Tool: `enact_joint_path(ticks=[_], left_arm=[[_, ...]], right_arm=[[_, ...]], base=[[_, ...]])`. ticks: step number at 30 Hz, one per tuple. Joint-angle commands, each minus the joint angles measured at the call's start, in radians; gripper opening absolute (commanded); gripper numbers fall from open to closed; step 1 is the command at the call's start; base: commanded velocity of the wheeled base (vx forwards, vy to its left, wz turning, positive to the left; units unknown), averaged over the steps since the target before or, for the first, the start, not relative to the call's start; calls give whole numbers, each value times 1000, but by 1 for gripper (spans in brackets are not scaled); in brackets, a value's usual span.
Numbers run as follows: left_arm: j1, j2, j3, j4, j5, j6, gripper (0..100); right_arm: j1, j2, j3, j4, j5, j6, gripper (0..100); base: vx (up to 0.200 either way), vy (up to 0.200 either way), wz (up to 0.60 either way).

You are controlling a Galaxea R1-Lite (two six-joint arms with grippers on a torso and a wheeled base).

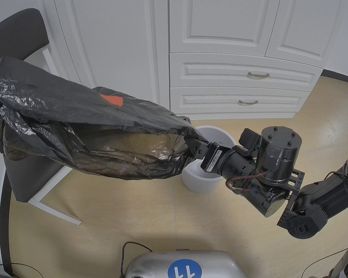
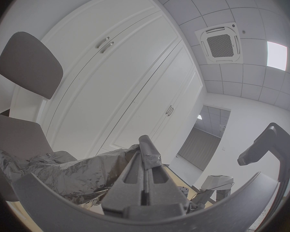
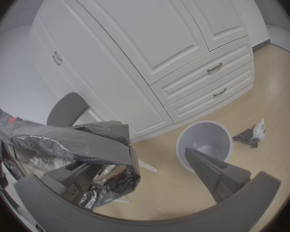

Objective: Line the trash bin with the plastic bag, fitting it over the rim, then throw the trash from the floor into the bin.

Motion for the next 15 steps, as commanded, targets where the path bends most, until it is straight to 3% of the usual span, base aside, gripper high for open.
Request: enact_joint_path(ticks=[1,15], left_arm=[[-1,0,0,0,0,-3,0],[-1,0,-9,-2,0,-7,0]], right_arm=[[0,11,-3,-27,16,22,100],[5,24,3,-33,41,51,100]], base=[[0,0,0],[0,0,0]])
